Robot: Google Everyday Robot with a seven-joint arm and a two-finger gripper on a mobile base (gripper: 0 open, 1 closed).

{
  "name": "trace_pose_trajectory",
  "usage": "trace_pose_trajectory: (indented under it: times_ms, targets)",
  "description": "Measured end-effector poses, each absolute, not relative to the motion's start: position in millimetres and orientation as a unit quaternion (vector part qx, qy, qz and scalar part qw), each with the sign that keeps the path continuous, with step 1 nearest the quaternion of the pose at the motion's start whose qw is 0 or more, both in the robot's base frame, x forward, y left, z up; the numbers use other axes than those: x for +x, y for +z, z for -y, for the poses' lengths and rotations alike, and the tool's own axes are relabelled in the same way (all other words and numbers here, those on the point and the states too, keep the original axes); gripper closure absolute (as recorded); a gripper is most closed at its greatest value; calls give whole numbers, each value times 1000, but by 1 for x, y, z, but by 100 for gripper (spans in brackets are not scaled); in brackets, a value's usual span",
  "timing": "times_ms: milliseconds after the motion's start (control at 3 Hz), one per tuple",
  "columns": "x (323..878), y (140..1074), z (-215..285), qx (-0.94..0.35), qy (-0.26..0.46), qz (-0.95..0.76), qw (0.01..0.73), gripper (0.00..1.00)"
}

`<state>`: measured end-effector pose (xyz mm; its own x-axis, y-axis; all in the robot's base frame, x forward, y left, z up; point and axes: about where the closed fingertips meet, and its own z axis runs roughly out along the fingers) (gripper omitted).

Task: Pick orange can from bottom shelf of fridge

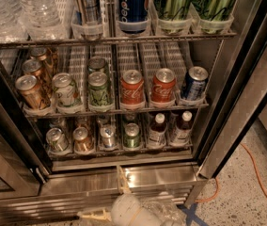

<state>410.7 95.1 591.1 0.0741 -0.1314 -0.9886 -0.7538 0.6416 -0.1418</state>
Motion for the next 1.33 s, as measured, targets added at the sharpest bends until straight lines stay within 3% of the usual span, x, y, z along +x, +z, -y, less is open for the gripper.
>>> trace_pose_trajectory:
  times_ms: [667,1333]
  targets:
    - [445,588,-108,-291,241,-625,683,0]
    - [452,584,-113,-284,261,-635,670,0]
